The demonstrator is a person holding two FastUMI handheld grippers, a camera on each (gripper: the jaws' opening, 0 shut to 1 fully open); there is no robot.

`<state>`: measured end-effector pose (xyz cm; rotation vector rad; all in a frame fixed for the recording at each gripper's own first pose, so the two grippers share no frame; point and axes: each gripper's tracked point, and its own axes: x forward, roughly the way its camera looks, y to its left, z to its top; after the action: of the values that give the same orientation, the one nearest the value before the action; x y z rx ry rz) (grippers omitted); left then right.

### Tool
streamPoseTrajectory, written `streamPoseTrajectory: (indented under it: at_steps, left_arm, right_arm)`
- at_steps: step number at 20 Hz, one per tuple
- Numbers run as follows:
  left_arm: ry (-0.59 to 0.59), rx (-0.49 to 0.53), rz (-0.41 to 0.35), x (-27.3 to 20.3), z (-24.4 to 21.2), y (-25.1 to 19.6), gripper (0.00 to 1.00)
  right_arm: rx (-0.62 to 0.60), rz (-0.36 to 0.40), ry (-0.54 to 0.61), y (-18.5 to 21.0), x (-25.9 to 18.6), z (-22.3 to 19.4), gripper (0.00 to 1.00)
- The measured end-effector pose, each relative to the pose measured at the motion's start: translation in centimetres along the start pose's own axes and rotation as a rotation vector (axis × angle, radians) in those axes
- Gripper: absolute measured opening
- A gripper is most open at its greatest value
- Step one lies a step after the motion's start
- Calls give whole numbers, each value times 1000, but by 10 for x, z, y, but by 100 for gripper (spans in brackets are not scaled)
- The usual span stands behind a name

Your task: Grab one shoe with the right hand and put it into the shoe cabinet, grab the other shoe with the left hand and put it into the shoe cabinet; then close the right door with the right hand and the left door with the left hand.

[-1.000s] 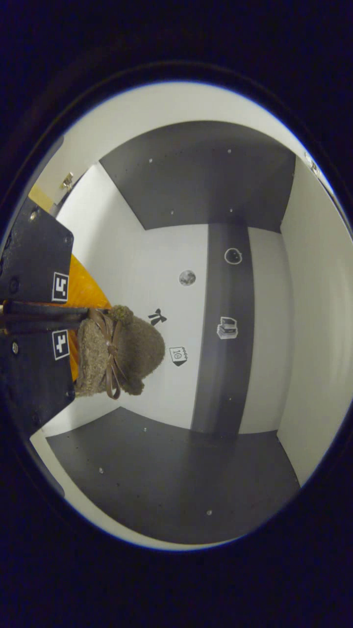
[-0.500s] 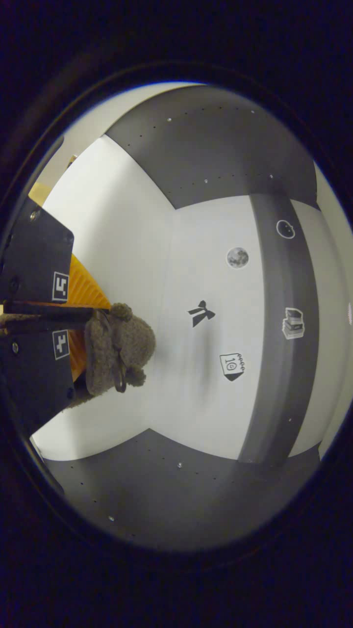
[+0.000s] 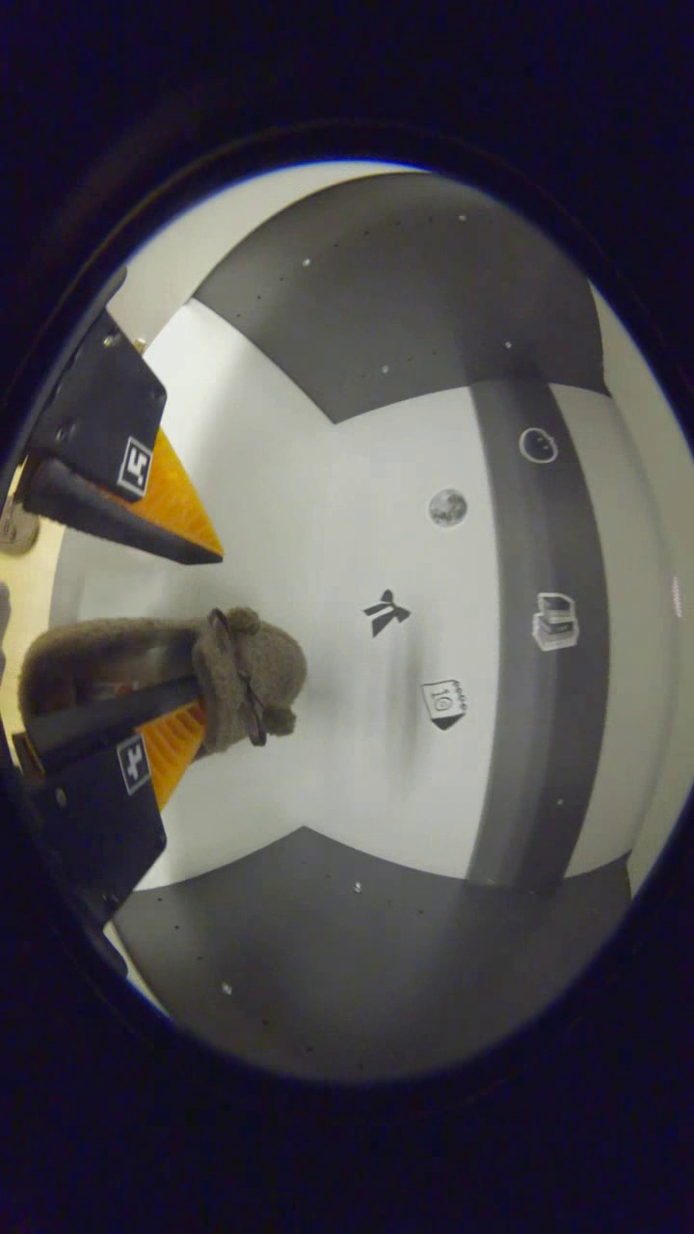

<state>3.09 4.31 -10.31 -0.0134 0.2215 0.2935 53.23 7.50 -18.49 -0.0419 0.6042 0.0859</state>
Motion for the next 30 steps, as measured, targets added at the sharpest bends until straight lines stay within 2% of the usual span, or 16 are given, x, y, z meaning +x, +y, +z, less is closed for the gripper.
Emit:
streamPoseTrajectory:
  at_steps: [1, 4, 5, 6, 9, 11, 12, 14, 16, 24, 27, 30]
  left_arm:
    - [-1, -3, -8, -2, 0, 1, 96]
    - [-12, -6, -35, -5, 3, 2, 96]
    - [-17, -4, -44, -7, 4, 3, 96]
    - [-21, -2, -54, -8, 4, 4, 96]
    - [-33, -5, -88, -12, 6, 5, 96]
    - [-42, -7, -113, -15, 6, 5, 96]
    - [-47, -5, -124, -17, 7, 5, 96]
    - [-55, 3, -145, -21, 9, 6, 96]
    - [-63, 9, -169, -25, 10, 4, 96]
    - [-65, 56, -239, -29, -1, -5, 96]
    - [-68, 52, -269, -24, -2, -18, 96]
    - [-70, 70, -271, -14, -3, -32, 96]
  right_arm:
    - [11, 6, -25, 1, -14, 2, 81]
    - [12, -42, -209, -7, -65, 34, 81]
    - [8, -40, -259, -4, -88, 41, 85]
    - [-1, -36, -306, -1, -111, 46, 78]
    - [-35, -29, -433, 6, -179, 53, 80]
    - [-35, -26, -487, 8, -225, 41, 78]
    - [-28, -23, -514, 8, -245, 34, 81]
    - [-15, -29, -560, 2, -283, 17, 81]
    - [1, -42, -584, -6, -316, -6, 100]
    - [42, -98, -557, -46, -390, -139, 100]
    - [67, -112, -528, -57, -407, -189, 99]
    - [51, -134, -480, -69, -407, -216, 100]
